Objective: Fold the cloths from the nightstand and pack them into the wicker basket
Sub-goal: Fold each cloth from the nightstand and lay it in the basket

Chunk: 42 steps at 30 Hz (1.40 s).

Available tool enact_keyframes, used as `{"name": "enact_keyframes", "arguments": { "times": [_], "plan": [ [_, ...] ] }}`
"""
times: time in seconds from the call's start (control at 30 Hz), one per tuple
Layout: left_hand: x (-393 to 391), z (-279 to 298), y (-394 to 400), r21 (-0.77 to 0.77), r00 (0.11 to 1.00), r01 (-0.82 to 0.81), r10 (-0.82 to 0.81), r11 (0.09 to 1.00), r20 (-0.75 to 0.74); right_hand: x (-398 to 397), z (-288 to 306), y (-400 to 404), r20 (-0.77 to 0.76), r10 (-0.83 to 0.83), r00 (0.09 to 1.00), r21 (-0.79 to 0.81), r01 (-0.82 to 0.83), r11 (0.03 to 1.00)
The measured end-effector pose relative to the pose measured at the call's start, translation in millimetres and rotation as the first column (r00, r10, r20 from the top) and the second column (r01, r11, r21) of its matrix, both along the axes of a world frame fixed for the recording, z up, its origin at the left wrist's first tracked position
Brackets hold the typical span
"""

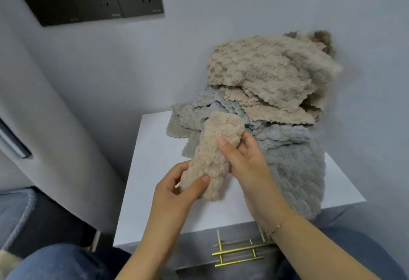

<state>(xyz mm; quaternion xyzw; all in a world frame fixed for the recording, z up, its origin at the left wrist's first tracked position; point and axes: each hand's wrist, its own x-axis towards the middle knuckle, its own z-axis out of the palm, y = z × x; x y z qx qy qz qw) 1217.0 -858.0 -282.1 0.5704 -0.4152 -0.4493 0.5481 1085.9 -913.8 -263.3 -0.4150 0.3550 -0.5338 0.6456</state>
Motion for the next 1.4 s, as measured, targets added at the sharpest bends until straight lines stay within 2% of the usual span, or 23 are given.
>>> {"name": "enact_keyframes", "arguments": {
  "times": [0.1,0.27,0.37,0.47,0.6,0.77,0.83,1.03,1.13,1.27,1.4],
  "plan": [
    [-17,13,6,-0.010,0.995,0.095,-0.095,0.995,0.017,-20,5,8,0.032,-0.099,0.995,0.008,0.098,0.995],
    [-51,28,19,0.005,0.958,0.288,-0.288,0.958,0.003,-56,15,29,-0.060,-0.311,0.949,-0.012,0.311,0.950],
    [-73,32,28,0.012,0.932,0.362,-0.362,0.932,0.004,-93,23,49,-0.136,-0.460,0.877,-0.065,0.456,0.888],
    [-96,36,38,-0.007,0.912,0.410,-0.409,0.912,0.036,-134,28,77,-0.146,-0.594,0.791,-0.048,0.594,0.803],
    [-124,42,52,-0.001,0.864,0.503,-0.503,0.864,-0.005,-169,31,126,-0.151,-0.651,0.744,-0.010,0.657,0.754],
    [-158,41,79,-0.028,0.765,0.645,-0.644,0.764,0.017,-198,20,194,-0.267,-0.703,0.659,0.053,0.739,0.672],
    [-168,36,88,-0.035,0.732,0.681,-0.680,0.731,0.035,-206,16,221,-0.268,-0.703,0.658,0.090,0.744,0.662],
    [-209,13,121,0.016,0.555,0.827,-0.821,0.561,0.136,-237,-1,299,-0.289,-0.739,0.609,0.184,0.792,0.582],
    [-238,2,137,0.071,0.407,0.897,-0.879,0.436,0.250,-256,-15,328,-0.297,-0.784,0.546,0.213,0.838,0.503],
    [-275,-11,154,0.141,0.229,0.950,-0.929,0.278,0.289,-287,-43,354,-0.303,-0.831,0.466,0.273,0.878,0.393],
    [-311,-35,158,0.206,0.132,0.957,-0.939,0.205,0.319,-316,-80,366,-0.302,-0.863,0.404,0.332,0.894,0.302]
  ]
}}
